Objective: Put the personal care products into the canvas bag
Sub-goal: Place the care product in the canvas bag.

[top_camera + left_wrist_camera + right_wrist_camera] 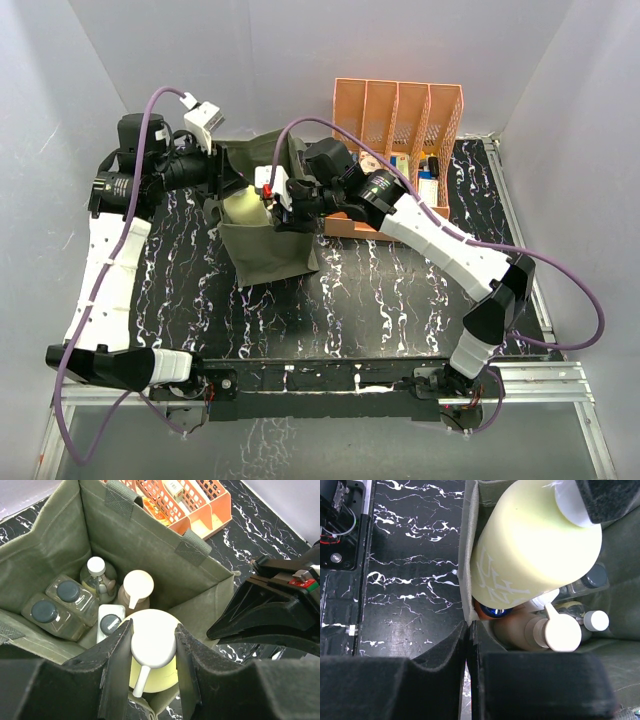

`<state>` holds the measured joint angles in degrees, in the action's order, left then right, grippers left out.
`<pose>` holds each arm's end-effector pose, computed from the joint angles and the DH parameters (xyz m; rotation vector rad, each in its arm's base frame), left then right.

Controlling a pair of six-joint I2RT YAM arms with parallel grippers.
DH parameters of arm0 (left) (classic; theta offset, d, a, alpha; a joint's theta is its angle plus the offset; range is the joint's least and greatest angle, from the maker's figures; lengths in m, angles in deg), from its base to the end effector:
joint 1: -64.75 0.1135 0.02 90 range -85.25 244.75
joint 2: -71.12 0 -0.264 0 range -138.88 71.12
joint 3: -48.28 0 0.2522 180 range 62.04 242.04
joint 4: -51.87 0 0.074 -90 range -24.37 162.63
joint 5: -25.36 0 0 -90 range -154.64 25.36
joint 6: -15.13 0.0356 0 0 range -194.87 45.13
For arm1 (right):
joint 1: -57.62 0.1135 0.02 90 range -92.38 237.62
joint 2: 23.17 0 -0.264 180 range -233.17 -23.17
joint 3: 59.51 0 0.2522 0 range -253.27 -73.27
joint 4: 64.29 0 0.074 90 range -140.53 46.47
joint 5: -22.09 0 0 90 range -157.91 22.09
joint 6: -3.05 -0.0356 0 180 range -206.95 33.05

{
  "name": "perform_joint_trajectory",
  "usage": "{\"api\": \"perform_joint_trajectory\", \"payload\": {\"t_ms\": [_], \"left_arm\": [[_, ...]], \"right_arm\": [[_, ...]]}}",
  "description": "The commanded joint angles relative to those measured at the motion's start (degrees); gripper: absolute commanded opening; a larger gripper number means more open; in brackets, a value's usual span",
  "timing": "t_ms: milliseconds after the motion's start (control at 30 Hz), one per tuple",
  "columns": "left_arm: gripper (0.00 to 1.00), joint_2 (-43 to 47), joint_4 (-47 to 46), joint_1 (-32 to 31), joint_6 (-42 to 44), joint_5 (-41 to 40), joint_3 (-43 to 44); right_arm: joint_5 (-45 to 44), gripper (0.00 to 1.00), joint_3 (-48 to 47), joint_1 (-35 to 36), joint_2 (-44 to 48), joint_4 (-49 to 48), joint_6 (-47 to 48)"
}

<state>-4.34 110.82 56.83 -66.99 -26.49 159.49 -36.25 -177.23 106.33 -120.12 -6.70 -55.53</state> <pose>0.2467 -0.0565 0.4762 0.6872 1.8143 -0.6545 0.2309 0.2913 0.4025 -1.6456 1.4743 0.7778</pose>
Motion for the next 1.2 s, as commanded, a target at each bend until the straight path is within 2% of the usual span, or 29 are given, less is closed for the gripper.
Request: {"api": "perform_joint_trajectory", "payload": {"t_ms": [0, 333, 567, 1167], "left_arm": [[0.00, 2.22, -2.75, 0.33, 0.56, 3.41, 0.93], [0.00, 1.12, 6.46, 0.28, 6.22, 3.27, 6.78], [0.00, -0.03, 8.32, 0.29, 6.28, 4.99, 9.01], [0.00, -0.94, 8.08, -1.92, 8.78, 1.35, 0.46]], "right_arm": [[0.94, 0.08, -0.03, 0.25, 4.09, -3.18, -0.81], [0.76, 0.08, 0.23, 0.25, 3.94, -3.57, -1.01], [0.91, 0.08, 0.51, 0.25, 4.10, -3.67, -1.10], [1.22, 0.08, 1.25, 0.25, 4.46, -5.71, -2.37]]}}
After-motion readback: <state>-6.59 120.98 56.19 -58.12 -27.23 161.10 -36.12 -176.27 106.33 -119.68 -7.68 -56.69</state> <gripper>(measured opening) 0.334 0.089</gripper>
